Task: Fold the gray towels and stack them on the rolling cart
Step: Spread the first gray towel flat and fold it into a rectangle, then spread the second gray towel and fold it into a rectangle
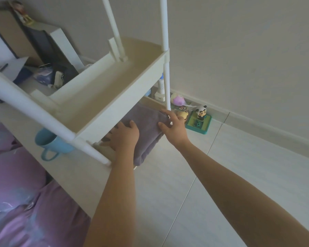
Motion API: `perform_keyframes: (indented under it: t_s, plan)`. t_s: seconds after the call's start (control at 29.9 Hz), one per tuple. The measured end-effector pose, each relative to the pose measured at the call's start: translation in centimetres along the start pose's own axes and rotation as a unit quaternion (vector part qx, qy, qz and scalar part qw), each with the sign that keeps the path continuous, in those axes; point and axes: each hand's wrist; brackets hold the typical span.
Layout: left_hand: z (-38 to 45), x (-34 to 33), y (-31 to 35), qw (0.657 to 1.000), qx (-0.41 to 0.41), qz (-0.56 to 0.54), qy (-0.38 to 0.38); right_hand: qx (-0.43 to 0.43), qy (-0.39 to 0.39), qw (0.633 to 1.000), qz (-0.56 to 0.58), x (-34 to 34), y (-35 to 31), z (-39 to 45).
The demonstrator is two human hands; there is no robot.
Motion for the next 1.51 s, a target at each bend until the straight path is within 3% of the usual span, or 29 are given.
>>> perform_keyframes:
  t_s: [0.37,0.54,0.77,0.87,0.97,1.17,1.51]
  plan:
    - [-0.3,-0.7,-0.6,1.000,-0.003,0.003,-0.017,0.002,-0.050,0.977,-0.207,0.1,0.4,-0.4]
    - [-1.6,-0.5,-0.5,0.999,-0.043,-0.005,0.013,0.026,-0.037,0.982,-0.184,1.4,-0.2,-1.6]
    - [-7.9,-0.2,1.5,0.979,-0.200,-0.028,-0.003,0.053,0.052,0.993,-0.091,5.6,-0.9,-6.5]
    - [-12.0,-0.4,2.8,0.941,-0.321,-0.110,-0.006,0.016,0.111,0.991,-0.070,8.8,-1.1,-9.6]
    - [-17.5,-1.6,3.7,0.899,-0.386,-0.189,-0.086,-0.008,0.181,0.983,-0.039,12.9,-0.1,-14.2]
    - [-28.7,-5.5,5.6,0.829,-0.464,-0.165,-0.264,-0.061,0.326,0.943,-0.003,21.8,4.2,-26.0]
    - [-47.1,-12.8,7.7,0.740,-0.530,-0.094,-0.402,-0.153,0.477,0.865,0.031,32.8,11.1,-45.0]
Point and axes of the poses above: each hand's wrist, its own z-axis towards the middle knuckle, its own x-axis out of the back of the hand, y = z × x
